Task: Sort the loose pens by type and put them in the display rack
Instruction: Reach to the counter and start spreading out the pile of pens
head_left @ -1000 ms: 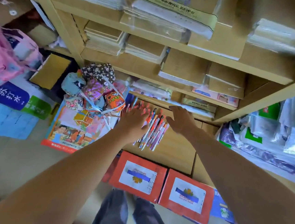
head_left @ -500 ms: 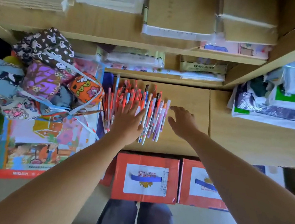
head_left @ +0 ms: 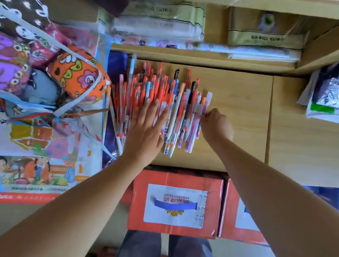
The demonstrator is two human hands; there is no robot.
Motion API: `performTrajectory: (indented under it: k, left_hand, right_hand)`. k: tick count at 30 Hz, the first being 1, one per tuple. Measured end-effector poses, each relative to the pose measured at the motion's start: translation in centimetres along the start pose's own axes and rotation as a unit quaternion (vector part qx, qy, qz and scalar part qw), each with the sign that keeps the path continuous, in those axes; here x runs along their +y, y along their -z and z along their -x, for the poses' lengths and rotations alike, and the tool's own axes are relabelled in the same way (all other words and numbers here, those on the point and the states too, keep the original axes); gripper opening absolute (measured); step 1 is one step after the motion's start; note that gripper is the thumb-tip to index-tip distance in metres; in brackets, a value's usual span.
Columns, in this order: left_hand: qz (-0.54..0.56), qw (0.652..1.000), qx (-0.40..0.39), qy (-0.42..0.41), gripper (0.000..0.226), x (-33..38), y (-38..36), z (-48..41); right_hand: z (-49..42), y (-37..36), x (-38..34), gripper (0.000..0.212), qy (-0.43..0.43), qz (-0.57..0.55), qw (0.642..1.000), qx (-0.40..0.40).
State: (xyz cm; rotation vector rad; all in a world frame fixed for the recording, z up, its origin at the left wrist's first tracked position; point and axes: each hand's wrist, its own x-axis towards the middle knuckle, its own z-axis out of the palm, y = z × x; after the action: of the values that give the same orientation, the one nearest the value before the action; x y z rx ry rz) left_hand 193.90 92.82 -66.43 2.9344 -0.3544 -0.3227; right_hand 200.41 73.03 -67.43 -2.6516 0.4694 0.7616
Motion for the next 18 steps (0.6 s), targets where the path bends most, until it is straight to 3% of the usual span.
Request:
performTrajectory:
  k: [3,8,14,18]
  left_hand:
    - [0.006,1.000,0.025,0.010,0.071,0.1,0.0,0.0]
    - [-0.023,0.996,0.059,0.062,0.066,0.9,0.5,-0.2]
    - [0.020,0.991,0.054,0.122,0.030,1.2,1.0,-0.2]
    - [0.014,0.987,0.019,0.159,0.012,1.3,1.3,0.0]
  right_hand:
    - [-0.1,-0.1,0.5,0.020,-0.012,-0.052,0.999,0.002]
    - [0.4,-0.3,0.8,0.025,0.016,-0.040,0.999,0.007]
    - [-0.1,0.0,1.4,0.016,-0.016,-0.077,0.996,-0.029]
    - [0.3,0.0,1.9,0.023,0.010,0.020,1.000,-0.001]
